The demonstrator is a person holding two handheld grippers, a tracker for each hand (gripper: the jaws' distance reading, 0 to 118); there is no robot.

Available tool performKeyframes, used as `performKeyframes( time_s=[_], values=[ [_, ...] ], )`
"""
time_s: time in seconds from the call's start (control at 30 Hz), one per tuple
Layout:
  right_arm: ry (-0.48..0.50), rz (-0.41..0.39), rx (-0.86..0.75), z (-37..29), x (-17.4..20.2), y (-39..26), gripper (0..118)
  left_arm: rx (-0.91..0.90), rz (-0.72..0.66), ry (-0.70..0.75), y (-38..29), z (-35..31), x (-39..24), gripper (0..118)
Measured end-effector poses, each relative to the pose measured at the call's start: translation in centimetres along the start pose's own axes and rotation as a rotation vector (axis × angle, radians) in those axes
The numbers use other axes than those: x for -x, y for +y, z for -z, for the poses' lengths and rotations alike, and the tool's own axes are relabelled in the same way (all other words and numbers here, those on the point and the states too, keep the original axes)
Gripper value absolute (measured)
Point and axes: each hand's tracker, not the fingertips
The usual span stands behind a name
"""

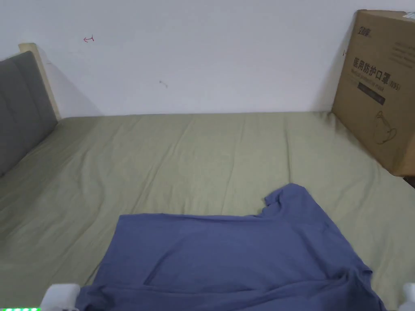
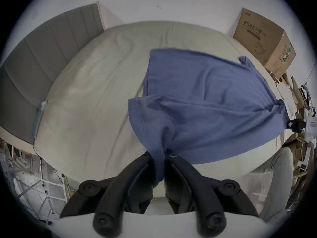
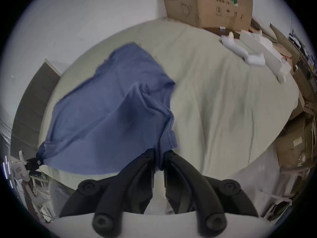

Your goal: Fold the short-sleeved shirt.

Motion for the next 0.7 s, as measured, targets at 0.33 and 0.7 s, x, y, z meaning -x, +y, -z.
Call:
performKeyframes(
  time_s=[0.33, 0.7],
  values=[
    [0.001, 0.008, -0.171, -4.9, 1.8, 4.7, 92, -0.146, -0.127, -0.045, 3.8, -2.3, 1.8, 75],
    [0.042, -0.071, -0.138, 2.3, 7.0, 12.2, 0, -0.115, -0.054, -0.081, 9.1, 2.3, -4.1, 0]
  ],
)
